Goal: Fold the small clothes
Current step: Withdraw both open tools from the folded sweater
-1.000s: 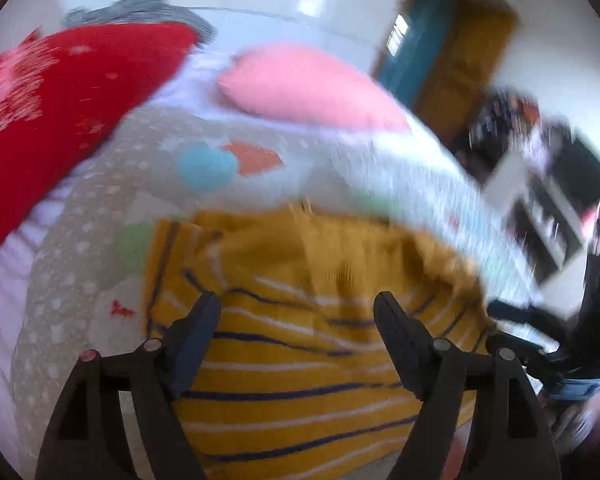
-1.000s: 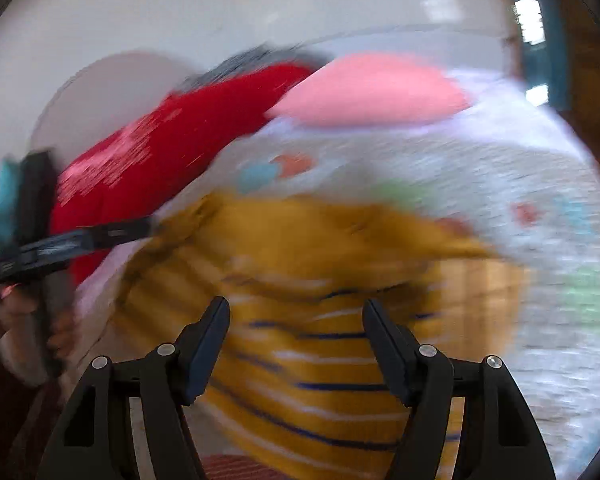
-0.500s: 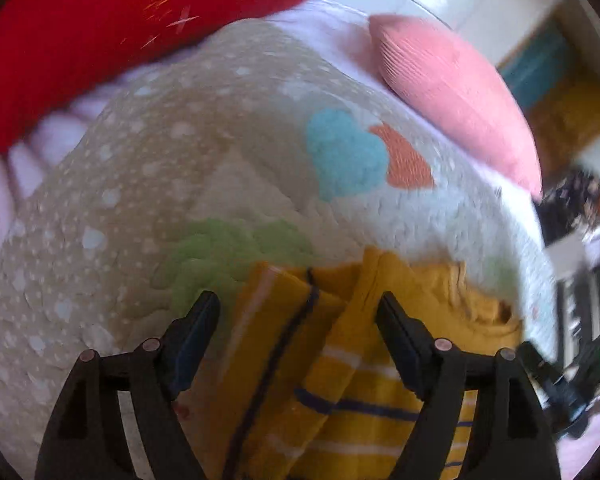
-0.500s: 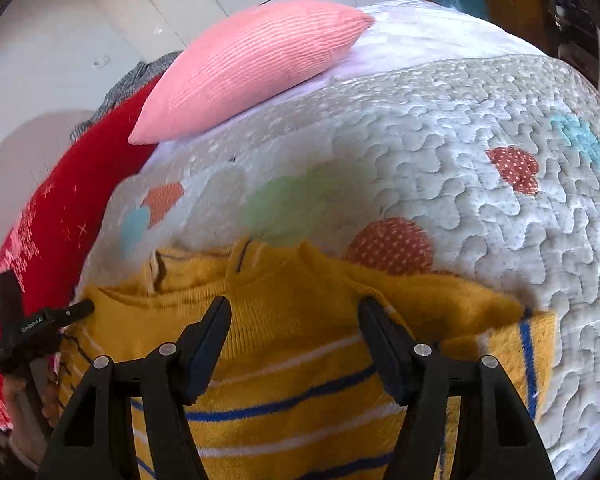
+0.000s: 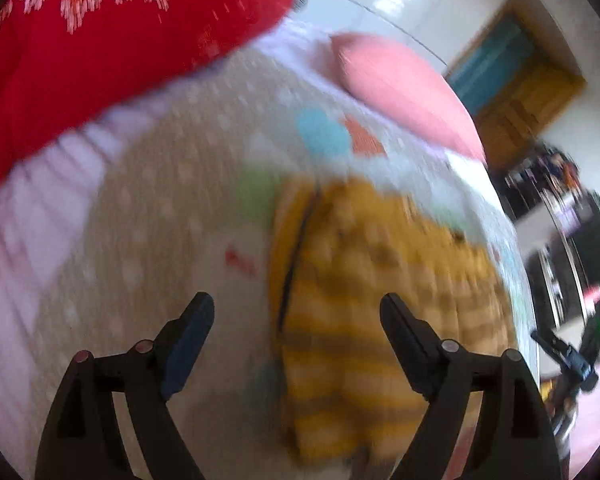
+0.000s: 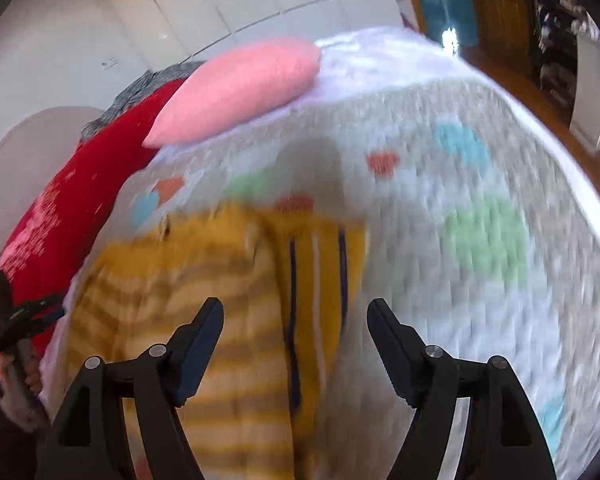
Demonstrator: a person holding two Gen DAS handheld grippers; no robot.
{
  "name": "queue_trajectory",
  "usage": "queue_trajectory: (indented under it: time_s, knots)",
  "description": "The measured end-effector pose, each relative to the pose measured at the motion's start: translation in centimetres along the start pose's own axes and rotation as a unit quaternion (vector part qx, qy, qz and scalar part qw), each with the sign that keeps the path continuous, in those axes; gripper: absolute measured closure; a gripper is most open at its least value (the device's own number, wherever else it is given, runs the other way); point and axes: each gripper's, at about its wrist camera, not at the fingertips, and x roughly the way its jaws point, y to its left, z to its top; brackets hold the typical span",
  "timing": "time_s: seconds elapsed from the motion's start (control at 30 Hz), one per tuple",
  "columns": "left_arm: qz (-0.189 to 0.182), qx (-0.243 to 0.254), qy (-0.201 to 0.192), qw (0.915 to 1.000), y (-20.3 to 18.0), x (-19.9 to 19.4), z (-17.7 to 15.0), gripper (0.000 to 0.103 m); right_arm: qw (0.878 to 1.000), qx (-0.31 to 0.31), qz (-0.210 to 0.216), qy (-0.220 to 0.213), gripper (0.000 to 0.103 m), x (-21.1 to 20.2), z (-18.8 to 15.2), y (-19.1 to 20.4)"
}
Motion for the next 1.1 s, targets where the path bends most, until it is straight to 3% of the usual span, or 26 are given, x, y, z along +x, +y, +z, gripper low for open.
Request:
queue_trajectory:
  time_s: [0.13,0.23,0.33,0.4,0.43,0.47,0.5,0.53,0.6,0.67,0.77,0.83,0.97,1.1]
  knots:
    - [-0.029,0.023,0.046,0.9982,0.2,1.6,-4.0,0.019,0.999,0.005,0.030,0.029,0.024,0.0,-4.8,-0.2]
    - [-0.019,0.018,0.036,0.9990,0.0,2.0,-5.0,0.020,0.999,0.007,0.032,0.044,0.027,1.7,-7.2,0.4]
    - [0.009,0.050,0.057,0.9971,-1.3,1.9,-4.5,0.081,0.998,0.032,0.047,0.040,0.080,2.0,-7.4,0.4]
    - [0.049,0.071,0.046,0.9952,-1.8,0.7,-3.9,0.083,0.997,0.054,0.047,0.032,0.084,1.7,-6.9,-0.5]
    - [0.098,0.090,0.028,0.9907,-2.2,0.1,-3.6,0.093,0.998,0.056,0.031,0.025,0.085,1.0,-6.8,-1.0]
    - [0.140,0.110,0.013,0.9839,-2.5,-0.5,-3.4,0.093,0.998,0.056,0.010,0.018,0.084,0.5,-6.7,-1.6]
    - [0.153,0.112,0.007,0.9818,-2.4,-1.0,-3.3,0.093,0.998,0.058,0.001,0.015,0.084,0.3,-6.6,-2.1]
    - [0.150,0.098,0.003,0.9838,-1.9,-1.7,-3.2,0.092,0.998,0.062,-0.003,0.016,0.081,0.0,-6.7,-2.5]
    - [0.124,0.072,-0.005,0.9896,-1.3,-2.8,-3.6,0.077,0.997,0.069,-0.005,0.014,0.066,-0.7,-7.2,-3.0]
    - [0.113,0.067,-0.033,0.9908,-1.4,-4.3,-4.9,0.043,0.997,0.068,-0.026,0.004,0.066,-1.8,-7.8,-3.2]
    - [0.117,0.070,-0.069,0.9882,-2.2,-5.0,-6.4,0.025,0.997,0.068,-0.031,-0.009,0.060,-3.4,-8.5,-3.5]
    - [0.113,0.064,-0.078,0.9885,-2.5,-4.4,-7.2,0.024,0.997,0.059,-0.039,-0.020,0.053,-4.3,-8.6,-2.9]
    - [0.117,0.043,-0.055,0.9906,-1.5,-1.4,-8.5,0.024,0.997,0.011,-0.059,-0.042,0.044,-5.7,-8.8,-0.4]
    - [0.114,0.033,-0.069,0.9905,-0.4,0.4,-9.3,0.016,0.995,-0.046,-0.066,-0.053,0.042,-5.7,-9.0,3.2]
